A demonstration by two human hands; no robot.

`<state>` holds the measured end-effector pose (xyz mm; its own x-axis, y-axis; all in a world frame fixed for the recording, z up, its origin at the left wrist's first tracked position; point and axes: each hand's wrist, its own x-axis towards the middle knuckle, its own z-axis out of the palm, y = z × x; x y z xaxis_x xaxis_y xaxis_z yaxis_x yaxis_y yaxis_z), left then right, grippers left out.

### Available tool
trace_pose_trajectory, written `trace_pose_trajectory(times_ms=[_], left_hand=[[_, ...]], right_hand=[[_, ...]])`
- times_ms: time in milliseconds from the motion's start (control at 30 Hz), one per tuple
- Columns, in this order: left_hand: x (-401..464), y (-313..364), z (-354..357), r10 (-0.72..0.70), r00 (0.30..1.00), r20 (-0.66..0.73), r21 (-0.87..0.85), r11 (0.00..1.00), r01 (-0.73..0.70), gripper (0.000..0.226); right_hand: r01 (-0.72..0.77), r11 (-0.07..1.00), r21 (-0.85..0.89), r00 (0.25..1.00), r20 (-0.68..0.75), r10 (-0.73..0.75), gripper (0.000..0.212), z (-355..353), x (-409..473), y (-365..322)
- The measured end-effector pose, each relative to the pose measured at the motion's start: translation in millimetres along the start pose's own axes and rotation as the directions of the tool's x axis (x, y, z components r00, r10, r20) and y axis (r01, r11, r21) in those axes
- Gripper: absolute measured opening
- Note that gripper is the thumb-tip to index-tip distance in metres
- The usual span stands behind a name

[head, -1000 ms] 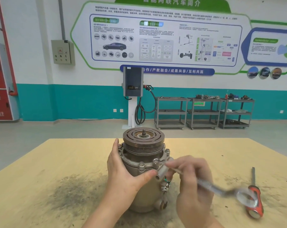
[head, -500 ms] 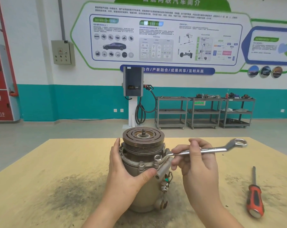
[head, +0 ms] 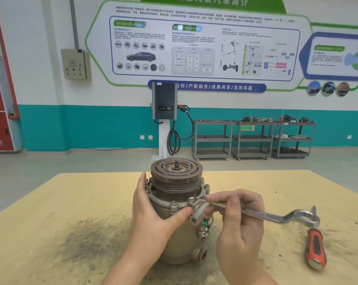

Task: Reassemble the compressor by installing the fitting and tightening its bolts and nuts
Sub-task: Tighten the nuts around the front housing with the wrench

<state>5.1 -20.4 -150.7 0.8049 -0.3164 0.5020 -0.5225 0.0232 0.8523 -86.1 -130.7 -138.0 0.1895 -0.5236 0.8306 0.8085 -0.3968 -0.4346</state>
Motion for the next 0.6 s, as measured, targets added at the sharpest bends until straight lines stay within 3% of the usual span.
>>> trace_pose_trajectory(times_ms=[133,333,400,500,533,600], left_hand=[[0.6,0.0,-1.3,-0.018,1.000,0.007,0.011,1.000,0.018,0.129],[2.7,-2.9,-3.6,-0.019,1.000,0.001,-0.007,1.000,0.019,0.110],[6.0,-7.3,-8.6,-0.025,0.999,0.021,-0.037,0.999,0.026,0.111],[11.9,-13.9,-20.4,-0.054,0.994,0.091,-0.101,0.993,0.063,0.114],[14.2,-16.3,-25.3,-0.056,0.991,0.119,-0.088,0.994,0.066,0.117],[18.0,-18.6,-32.7,-0.057,0.983,0.172,-0.053,0.996,0.067,0.128]], right_hand=[[0.135,0.990,-0.051,0.987,0.093,-0.130,0.012,-1.8,0.5,1.4],[0.232,0.966,-0.118,0.957,0.207,-0.204,0.015,-6.6,0.9,-1.2],[0.288,0.949,-0.132,0.924,0.299,-0.239,0.016,-5.4,0.7,-4.3],[0.491,0.846,-0.209,0.819,0.442,-0.366,0.020,-2.4,-3.3,-9.2],[0.509,0.837,-0.200,0.803,0.459,-0.379,0.019,-1.1,-4.1,-10.7],[0.390,0.914,-0.107,0.866,0.380,-0.325,0.014,1.1,0.1,-16.1]])
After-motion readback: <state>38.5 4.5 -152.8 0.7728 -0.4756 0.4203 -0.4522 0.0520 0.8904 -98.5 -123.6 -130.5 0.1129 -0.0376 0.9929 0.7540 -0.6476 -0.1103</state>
